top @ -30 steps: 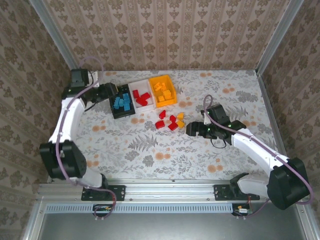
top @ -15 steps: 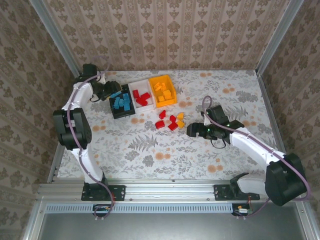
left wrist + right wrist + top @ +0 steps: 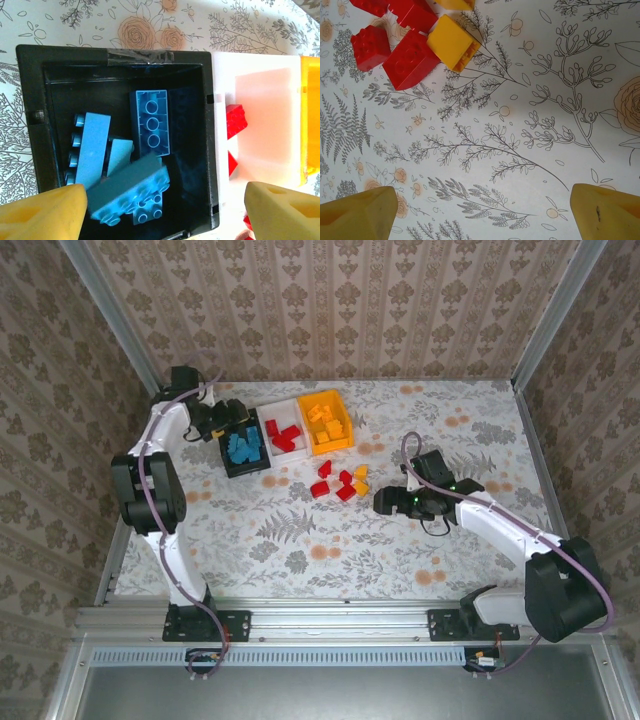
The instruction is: Sort the legos into containers by color
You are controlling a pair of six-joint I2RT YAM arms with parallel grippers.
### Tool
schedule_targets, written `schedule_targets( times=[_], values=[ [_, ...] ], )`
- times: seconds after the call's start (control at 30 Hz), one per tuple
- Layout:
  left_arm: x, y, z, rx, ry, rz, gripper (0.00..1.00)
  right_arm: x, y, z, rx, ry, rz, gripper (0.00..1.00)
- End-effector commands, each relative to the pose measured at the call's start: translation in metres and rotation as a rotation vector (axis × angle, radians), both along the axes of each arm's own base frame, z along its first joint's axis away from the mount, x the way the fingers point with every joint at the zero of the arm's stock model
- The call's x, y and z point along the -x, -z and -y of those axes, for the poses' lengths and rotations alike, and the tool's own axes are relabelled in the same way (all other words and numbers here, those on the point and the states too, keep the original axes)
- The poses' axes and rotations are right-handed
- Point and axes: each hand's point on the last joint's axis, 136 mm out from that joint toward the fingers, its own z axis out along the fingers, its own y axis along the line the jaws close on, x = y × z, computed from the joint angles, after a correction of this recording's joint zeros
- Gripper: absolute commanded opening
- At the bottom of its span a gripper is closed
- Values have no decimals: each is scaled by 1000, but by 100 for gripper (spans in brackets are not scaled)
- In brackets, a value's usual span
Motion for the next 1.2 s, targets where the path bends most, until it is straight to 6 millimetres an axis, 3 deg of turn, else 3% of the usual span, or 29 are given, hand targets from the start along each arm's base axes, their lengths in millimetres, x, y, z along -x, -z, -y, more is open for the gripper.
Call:
schedule_targets(
  times=[0.0, 0.23, 0.43, 0.6, 0.7, 0.83, 1.0, 1.17],
  values=[
    [2, -20, 0, 15, 13, 33, 84, -10, -13, -3, -13, -10, 33, 91],
    [35, -59, 16, 41, 50, 147, 84, -19, -31, -10, -34, -11, 45, 91],
    [94, -85, 44, 24, 173, 204, 85, -35, -41, -22, -39, -6, 15, 92],
    [151, -97, 43, -43, 242, 243, 87, -45, -42, -44, 27, -67, -37, 91],
    [179, -94, 37, -92, 280, 234, 87, -56, -34, -57, 88, -127, -85, 90],
    [203, -77, 31, -107, 323, 217, 90, -82, -22, -57, 203, -137, -108, 88],
    [211, -52, 27, -45, 297, 186, 90, -114, -5, -58, 291, -121, -139, 82],
    [209, -38, 30, -21, 302, 171, 90, -131, 11, -59, 328, -96, -168, 74]
  ],
)
